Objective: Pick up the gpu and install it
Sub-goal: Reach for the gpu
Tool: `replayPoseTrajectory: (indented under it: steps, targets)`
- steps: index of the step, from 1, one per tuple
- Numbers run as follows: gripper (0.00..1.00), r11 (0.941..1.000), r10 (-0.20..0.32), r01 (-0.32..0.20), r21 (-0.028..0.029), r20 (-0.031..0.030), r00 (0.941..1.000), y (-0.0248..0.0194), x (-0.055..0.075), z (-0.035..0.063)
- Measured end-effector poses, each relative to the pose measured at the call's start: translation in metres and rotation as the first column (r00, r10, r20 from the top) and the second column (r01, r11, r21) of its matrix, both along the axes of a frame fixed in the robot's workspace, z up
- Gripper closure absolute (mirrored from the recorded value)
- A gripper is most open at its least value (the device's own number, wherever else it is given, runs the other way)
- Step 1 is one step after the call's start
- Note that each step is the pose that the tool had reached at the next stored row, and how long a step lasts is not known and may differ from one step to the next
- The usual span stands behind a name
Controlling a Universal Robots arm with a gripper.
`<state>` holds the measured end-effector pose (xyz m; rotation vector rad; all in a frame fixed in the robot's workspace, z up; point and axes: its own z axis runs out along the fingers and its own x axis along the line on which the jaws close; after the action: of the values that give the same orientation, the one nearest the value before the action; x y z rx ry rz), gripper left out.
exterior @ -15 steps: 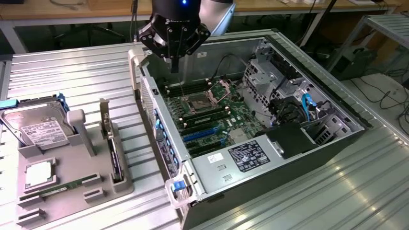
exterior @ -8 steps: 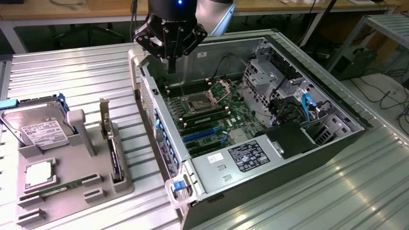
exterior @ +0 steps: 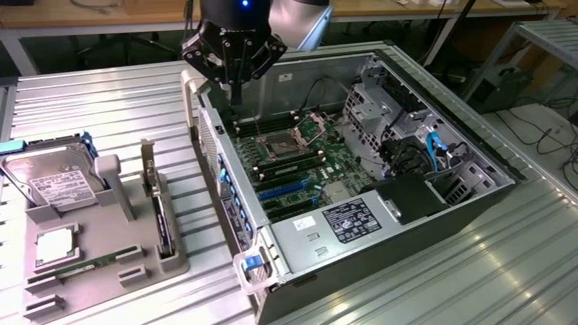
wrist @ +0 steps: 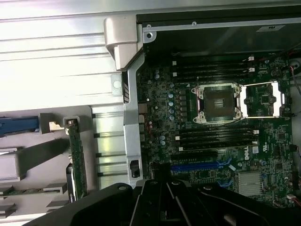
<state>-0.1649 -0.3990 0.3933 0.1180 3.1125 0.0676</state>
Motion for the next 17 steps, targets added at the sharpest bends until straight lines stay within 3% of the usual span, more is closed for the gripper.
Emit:
replayPoseTrajectory:
  steps: [17]
  targets:
    - [0.89,1.0,0.0,0.0,0.0,0.0,1.0,0.0,-0.015,0.0]
